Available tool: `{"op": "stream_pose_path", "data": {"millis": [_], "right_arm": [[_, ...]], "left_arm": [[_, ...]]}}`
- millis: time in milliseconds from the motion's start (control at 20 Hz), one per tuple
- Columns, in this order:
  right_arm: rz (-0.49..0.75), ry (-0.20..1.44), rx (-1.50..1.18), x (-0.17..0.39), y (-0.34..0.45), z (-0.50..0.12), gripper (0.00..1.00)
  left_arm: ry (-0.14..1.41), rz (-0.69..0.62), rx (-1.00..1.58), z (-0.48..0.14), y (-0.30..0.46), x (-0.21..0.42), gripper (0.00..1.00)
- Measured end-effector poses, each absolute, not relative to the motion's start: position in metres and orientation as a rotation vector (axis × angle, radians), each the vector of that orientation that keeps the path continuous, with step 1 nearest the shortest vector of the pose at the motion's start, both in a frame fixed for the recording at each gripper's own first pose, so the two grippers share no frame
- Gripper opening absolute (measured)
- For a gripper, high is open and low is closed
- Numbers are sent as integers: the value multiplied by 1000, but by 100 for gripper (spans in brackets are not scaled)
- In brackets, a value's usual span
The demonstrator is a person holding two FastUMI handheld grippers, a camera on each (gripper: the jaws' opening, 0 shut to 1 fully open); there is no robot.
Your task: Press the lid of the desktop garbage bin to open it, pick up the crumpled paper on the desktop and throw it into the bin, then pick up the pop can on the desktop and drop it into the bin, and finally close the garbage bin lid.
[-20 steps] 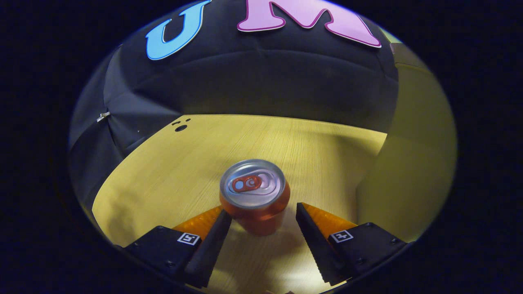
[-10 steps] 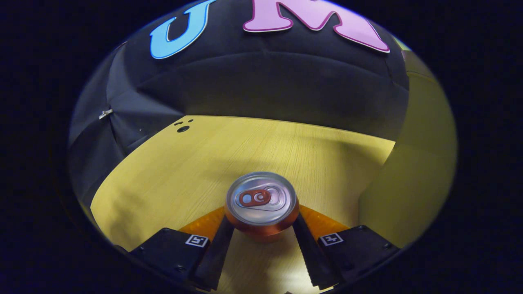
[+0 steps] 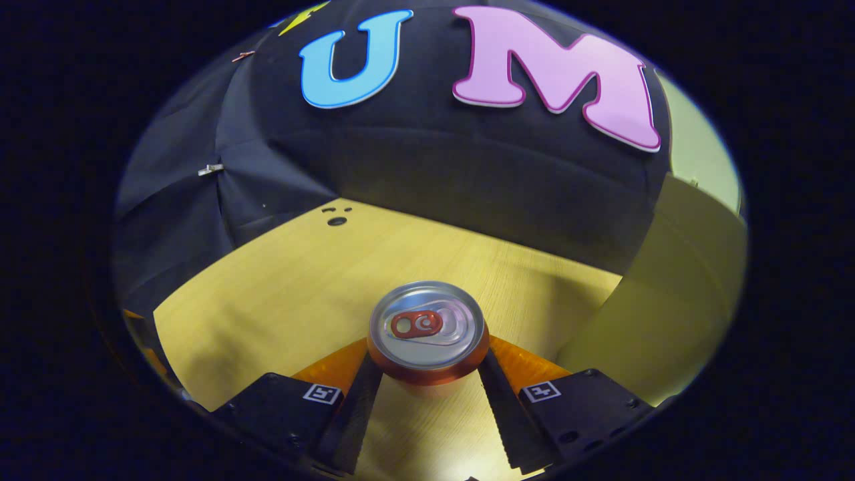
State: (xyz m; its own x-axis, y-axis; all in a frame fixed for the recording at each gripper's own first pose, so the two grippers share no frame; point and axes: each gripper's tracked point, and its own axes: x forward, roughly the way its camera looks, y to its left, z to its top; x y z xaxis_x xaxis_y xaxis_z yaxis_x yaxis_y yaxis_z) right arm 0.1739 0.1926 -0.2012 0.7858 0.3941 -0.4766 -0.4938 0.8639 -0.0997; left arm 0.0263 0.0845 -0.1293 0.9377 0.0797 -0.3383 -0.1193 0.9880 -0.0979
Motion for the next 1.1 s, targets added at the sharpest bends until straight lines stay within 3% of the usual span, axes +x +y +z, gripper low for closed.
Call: {"op": "stream_pose_path", "data": {"millis": [300,650,1100], "right_arm": [[486,334,-211,154,182,-106,83],[362,186,-195,151,131,2,82],[202,106,-206,161,60,73,82]], "left_arm": [[326,57,-92,-135,74,3,96],[307,-17,-62,-152,65,-32,96],[276,-97,-60,-148,54,-41,96]]}}
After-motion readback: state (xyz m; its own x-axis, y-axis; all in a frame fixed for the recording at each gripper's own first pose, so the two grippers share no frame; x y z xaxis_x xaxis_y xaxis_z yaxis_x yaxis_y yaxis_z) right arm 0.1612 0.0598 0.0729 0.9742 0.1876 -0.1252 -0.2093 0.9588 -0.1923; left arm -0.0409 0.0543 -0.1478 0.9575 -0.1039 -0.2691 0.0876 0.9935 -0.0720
